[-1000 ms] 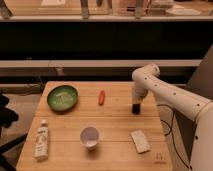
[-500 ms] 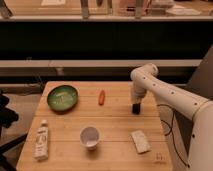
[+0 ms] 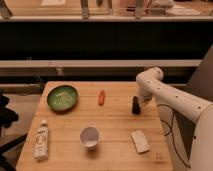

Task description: Push the eraser across the table

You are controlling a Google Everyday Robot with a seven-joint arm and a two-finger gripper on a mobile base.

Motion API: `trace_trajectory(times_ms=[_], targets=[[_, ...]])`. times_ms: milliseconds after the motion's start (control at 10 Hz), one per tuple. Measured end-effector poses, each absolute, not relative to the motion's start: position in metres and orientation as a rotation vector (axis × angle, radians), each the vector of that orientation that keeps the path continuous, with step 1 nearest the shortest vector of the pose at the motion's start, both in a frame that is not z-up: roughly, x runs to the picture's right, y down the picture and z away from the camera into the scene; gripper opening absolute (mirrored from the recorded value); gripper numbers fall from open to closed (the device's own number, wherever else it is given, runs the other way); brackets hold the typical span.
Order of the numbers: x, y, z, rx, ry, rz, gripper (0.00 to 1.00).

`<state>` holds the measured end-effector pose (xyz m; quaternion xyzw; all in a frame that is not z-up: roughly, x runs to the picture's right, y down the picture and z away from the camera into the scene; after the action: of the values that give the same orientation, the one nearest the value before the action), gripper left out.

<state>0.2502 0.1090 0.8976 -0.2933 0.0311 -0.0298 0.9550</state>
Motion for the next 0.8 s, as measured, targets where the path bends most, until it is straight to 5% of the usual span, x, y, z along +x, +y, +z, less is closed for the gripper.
trace_trajectory(times_ms=[400, 800], targets=[[0.282, 0.126, 0.921, -0.604, 0.091, -0.058, 0.00], [0.237, 0.119, 0.915, -0.607, 0.085, -0.095, 0.00]])
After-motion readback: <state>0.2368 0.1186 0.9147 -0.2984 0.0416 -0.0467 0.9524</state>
